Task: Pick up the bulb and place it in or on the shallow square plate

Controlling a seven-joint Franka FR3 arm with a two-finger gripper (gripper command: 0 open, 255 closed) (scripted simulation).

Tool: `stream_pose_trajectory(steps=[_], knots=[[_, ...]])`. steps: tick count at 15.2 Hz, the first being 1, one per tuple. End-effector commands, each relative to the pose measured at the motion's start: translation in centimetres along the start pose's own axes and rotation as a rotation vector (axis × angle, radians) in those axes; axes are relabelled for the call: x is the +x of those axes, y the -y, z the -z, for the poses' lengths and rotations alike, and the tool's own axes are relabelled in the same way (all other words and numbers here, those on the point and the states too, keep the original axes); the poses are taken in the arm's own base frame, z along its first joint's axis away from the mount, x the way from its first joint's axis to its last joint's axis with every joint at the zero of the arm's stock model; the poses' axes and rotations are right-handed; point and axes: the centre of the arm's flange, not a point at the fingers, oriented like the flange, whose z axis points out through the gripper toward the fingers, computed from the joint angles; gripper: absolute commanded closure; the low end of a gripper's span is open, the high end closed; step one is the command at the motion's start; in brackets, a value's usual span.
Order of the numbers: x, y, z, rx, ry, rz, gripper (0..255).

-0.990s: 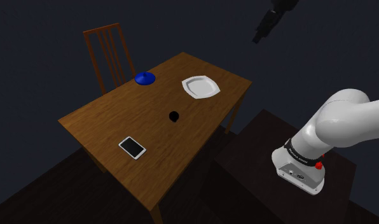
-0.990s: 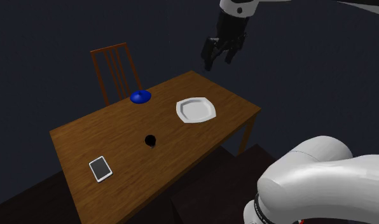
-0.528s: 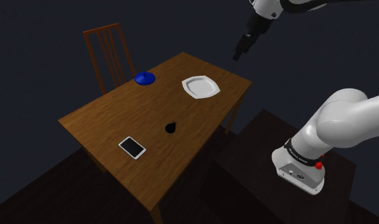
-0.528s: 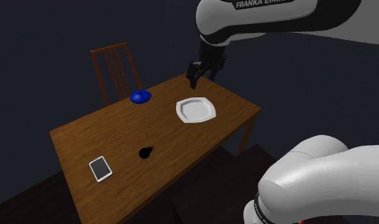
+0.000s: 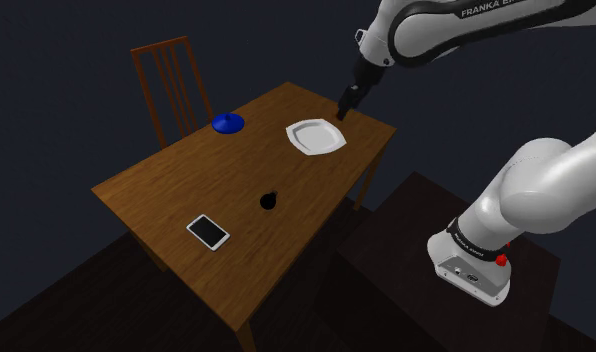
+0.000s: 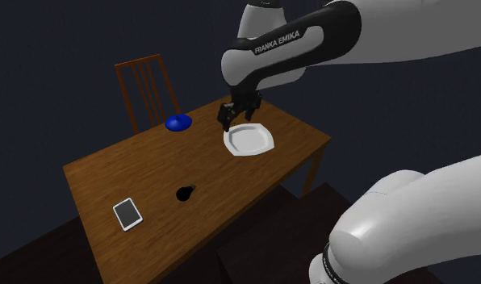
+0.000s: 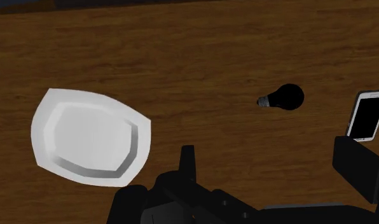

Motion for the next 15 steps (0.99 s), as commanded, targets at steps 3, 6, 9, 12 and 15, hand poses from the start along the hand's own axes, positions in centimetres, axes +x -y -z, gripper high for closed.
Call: stream_pose_trajectory(steps=[3,6,9,12,15], knots=[[1.8,1.0,-5.0,0.010,-0.001,0.017,0],[3.1,1.8,-8.6,0.017,0.000,0.030,0],[4.4,2.6,-12.3,0.025,0.000,0.042,0],[5.6,3.5,-15.9,0.032,0.001,0.055,0],[6.9,4.4,-19.5,0.040,0.002,0.068,0]])
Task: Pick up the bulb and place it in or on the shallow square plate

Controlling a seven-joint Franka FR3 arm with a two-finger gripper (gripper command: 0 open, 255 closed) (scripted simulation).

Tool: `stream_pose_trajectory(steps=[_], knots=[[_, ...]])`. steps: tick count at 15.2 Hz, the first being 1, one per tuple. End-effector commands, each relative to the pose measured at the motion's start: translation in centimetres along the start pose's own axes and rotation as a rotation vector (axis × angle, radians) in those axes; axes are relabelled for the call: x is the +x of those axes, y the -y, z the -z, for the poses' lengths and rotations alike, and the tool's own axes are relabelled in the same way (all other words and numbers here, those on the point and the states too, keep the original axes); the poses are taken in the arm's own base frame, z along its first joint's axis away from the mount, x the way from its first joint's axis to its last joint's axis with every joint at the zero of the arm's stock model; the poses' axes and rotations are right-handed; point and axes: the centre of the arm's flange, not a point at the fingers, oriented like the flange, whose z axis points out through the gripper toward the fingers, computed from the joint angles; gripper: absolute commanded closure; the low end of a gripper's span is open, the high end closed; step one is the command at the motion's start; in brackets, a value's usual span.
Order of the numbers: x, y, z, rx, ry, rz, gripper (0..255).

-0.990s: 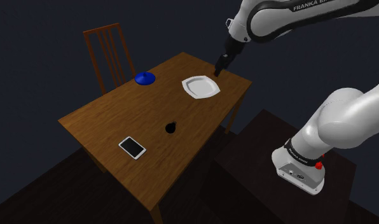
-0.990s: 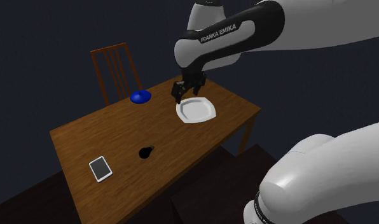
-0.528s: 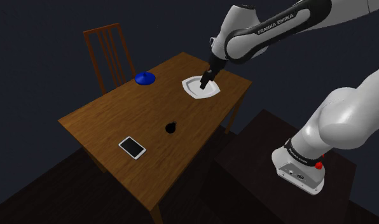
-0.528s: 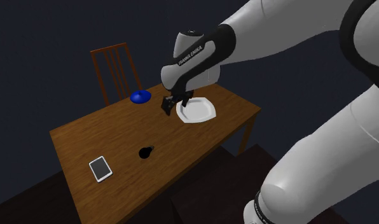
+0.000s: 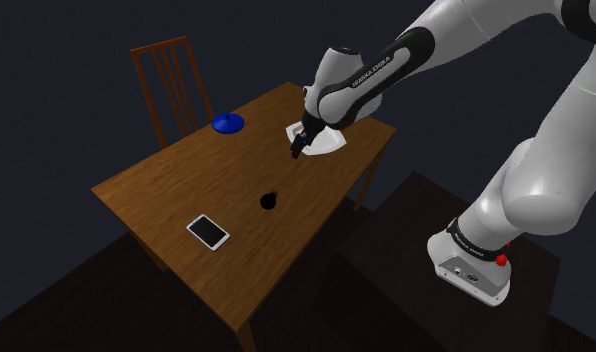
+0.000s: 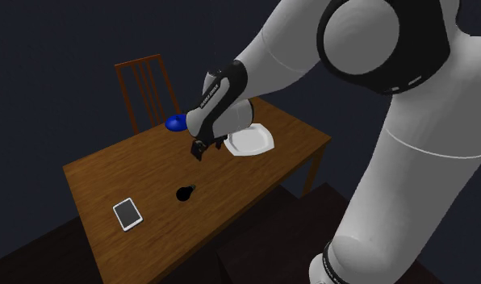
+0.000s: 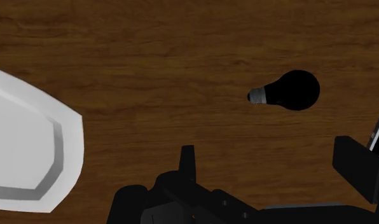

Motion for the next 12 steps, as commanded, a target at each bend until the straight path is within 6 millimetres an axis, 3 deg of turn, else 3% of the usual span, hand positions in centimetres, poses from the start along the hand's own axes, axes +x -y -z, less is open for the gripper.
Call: stream_pose_trajectory(steps=[1,9,12], knots=[[0.8,0.5,-2.5,0.005,0.000,0.009,0],[4.1,2.6,-12.1,0.025,0.002,0.042,0],[4.1,2.7,-13.7,0.025,0.002,0.042,0]])
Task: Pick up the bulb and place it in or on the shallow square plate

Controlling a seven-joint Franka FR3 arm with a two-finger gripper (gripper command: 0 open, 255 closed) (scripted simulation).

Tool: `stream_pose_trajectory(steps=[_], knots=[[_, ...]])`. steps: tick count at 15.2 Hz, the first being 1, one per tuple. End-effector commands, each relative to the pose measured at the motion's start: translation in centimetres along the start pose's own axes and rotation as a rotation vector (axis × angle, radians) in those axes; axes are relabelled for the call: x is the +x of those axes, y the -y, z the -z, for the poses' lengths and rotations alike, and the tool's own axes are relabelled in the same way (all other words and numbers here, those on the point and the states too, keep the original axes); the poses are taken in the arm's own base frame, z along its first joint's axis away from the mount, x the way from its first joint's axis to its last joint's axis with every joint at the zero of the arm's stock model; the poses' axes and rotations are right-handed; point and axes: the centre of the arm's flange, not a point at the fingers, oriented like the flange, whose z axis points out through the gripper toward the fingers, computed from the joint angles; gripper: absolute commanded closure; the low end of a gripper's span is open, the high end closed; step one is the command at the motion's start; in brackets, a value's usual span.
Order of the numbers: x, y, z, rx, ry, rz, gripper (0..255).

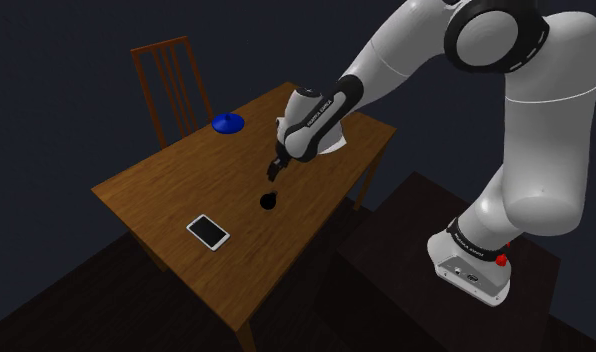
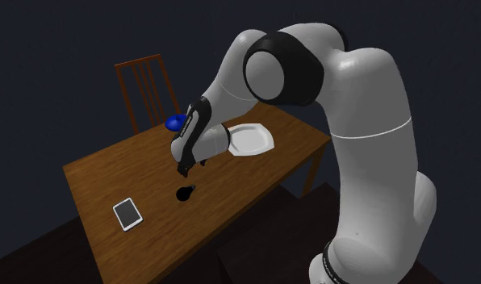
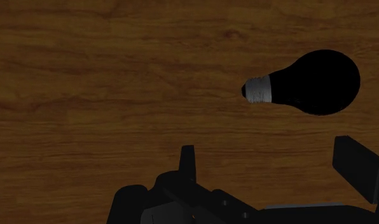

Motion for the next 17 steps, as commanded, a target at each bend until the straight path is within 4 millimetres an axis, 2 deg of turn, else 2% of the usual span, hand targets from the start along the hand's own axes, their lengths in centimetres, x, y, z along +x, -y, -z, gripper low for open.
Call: stream_pose_trajectory(steps=[1,5,13,14,17], knots=[[0.0,0.1,-1.2,0.000,0.000,0.001,0],[0.0,0.1,-3.1,0.000,0.000,0.001,0],[0.0,0.1,-3.1,0.000,0.000,0.001,0],[0.0,0.1,-3.1,0.000,0.000,0.001,255],[0.0,0.1,-3.1,0.000,0.000,0.001,255]])
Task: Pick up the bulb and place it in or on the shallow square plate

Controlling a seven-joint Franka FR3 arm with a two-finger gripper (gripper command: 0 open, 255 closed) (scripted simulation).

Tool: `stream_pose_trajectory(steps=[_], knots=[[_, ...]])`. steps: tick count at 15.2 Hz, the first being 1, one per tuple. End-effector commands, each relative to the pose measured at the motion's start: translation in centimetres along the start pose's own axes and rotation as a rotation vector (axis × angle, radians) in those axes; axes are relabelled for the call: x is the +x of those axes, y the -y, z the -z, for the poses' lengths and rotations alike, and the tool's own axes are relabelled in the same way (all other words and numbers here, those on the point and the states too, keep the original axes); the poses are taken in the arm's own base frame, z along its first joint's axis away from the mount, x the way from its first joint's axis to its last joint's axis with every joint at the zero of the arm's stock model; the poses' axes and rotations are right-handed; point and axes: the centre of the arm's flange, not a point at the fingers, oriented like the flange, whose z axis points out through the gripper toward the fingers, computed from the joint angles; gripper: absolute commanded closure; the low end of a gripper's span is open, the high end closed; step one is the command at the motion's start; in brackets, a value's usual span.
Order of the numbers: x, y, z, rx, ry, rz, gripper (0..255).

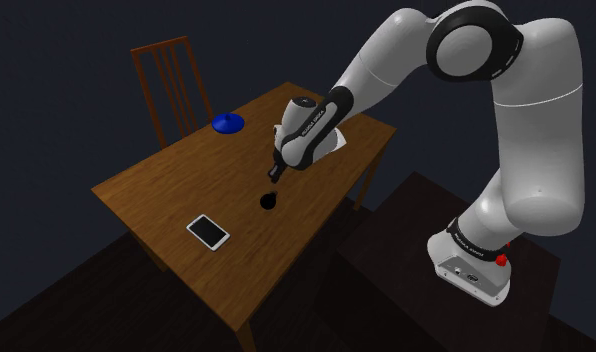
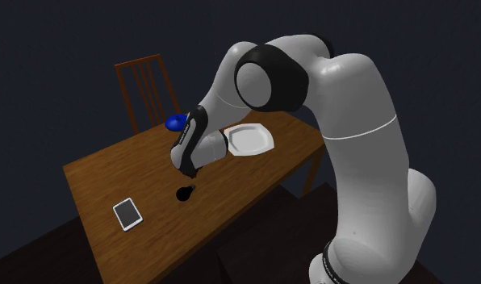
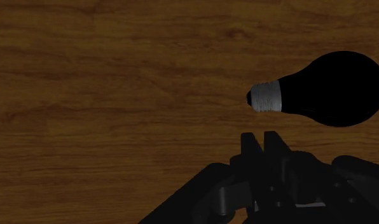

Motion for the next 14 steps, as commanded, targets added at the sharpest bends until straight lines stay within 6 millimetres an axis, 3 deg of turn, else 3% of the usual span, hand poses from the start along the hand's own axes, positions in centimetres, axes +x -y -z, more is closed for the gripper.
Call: stream_pose_trajectory(steps=[1,6,7,10,13,14], knots=[[0.0,0.0,0.0,0.000,0.000,0.000,255],[0.0,0.0,0.0,0.000,0.000,0.000,255],[0.0,0.0,0.0,0.000,0.000,0.000,0],[-1.5,4.1,-0.6,-0.056,0.027,-0.406,0],[-1.3,8.3,-1.3,-0.112,0.053,-0.813,0],[-1.2,8.7,-1.4,-0.116,0.055,-0.844,0]])
